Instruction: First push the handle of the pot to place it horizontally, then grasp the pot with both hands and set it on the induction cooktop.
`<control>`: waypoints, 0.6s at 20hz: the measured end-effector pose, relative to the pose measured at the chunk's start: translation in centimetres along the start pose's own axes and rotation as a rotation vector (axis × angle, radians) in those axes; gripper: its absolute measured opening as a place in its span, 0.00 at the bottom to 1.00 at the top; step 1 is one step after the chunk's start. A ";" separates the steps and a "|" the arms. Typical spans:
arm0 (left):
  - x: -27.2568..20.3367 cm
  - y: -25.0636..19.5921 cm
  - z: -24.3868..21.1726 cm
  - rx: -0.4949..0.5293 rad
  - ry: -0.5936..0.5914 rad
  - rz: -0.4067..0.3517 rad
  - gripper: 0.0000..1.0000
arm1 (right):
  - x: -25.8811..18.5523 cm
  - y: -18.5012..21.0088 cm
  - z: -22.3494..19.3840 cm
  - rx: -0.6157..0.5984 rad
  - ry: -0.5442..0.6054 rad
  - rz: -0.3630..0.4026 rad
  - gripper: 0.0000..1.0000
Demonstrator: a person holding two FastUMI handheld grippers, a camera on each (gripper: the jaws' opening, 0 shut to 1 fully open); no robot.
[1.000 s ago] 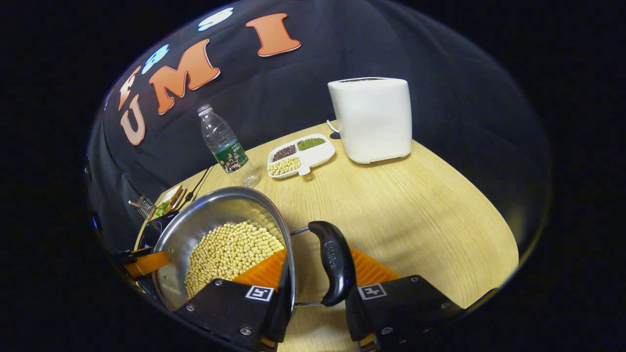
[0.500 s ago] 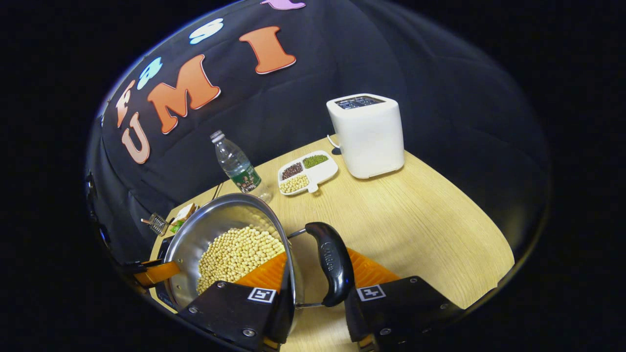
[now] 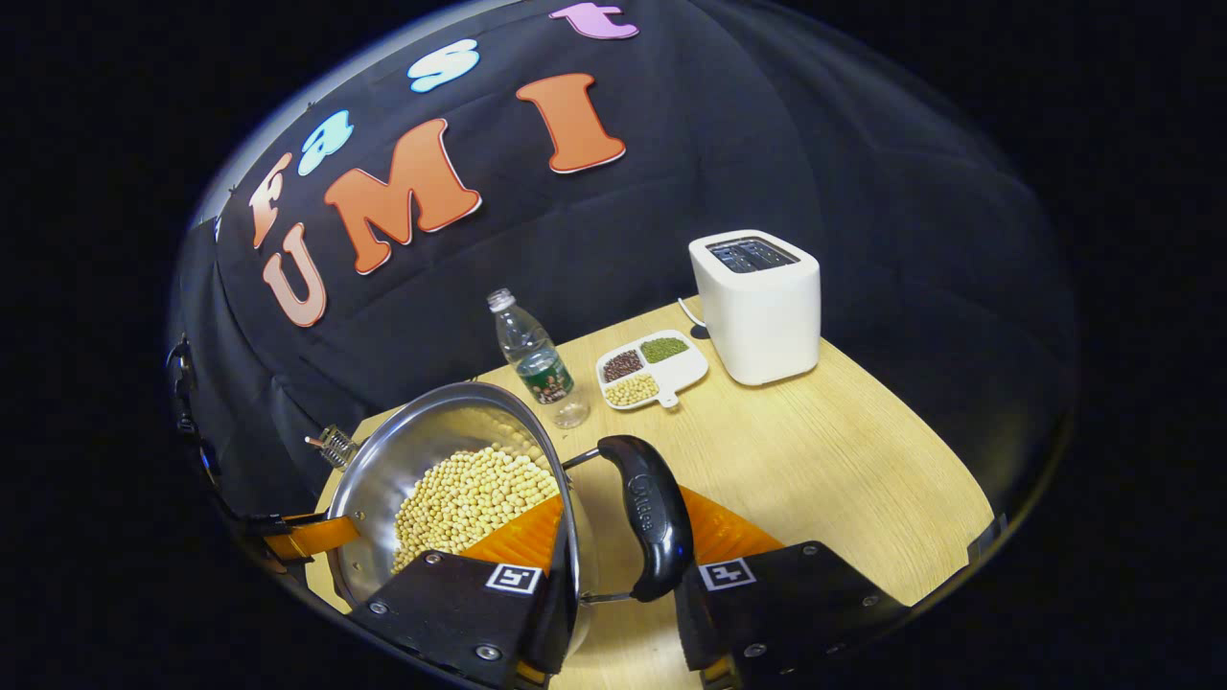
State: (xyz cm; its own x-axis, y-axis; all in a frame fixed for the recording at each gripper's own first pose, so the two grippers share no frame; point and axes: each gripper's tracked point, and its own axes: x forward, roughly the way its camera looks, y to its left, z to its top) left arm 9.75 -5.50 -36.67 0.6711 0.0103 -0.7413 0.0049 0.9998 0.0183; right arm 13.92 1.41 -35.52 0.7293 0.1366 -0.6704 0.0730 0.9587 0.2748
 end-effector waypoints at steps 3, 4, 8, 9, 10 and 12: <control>-1.5 1.7 1.1 -0.002 -0.025 0.008 0.49 | -0.6 2.4 0.7 -0.005 -0.015 0.017 0.46; -2.0 2.3 1.4 -0.004 -0.029 0.012 0.51 | -0.9 3.3 1.1 -0.011 -0.017 0.022 0.45; -3.4 5.1 1.8 -0.024 -0.038 0.027 0.49 | -1.3 6.3 1.0 -0.025 -0.018 0.039 0.46; -3.7 5.8 1.9 -0.030 -0.036 0.031 0.49 | -1.2 7.2 1.0 -0.029 -0.015 0.044 0.46; -3.9 6.6 1.8 -0.036 -0.034 0.036 0.49 | -1.2 7.9 0.9 -0.033 -0.013 0.048 0.46; -4.5 8.4 1.8 -0.046 -0.035 0.049 0.49 | -0.9 9.7 0.6 -0.041 -0.008 0.062 0.46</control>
State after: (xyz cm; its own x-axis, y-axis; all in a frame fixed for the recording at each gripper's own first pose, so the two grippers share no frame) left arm 8.11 2.86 -31.98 0.6952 0.0596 -0.7163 -0.0625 0.9978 0.0224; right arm 14.41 10.49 -31.86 0.7371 0.1937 -0.6474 -0.0003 0.9581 0.2864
